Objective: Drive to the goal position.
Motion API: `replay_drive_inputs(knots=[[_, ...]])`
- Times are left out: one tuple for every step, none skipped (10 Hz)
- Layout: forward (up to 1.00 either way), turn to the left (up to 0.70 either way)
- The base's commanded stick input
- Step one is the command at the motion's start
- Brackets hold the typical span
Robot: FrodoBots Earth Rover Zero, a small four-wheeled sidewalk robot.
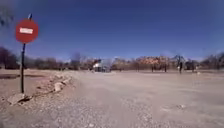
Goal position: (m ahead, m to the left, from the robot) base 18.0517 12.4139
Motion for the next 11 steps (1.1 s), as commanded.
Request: replay_drive_inputs(knots=[[1.0,0.0],[1.0,0.0],[1.0,0.0],[1.0,0.0],[1.0,0.0],[1.0,0.0],[1.0,0.0],[1.0,0.0],[1.0,0.0],[1.0,0.0],[1.0,0.0]])
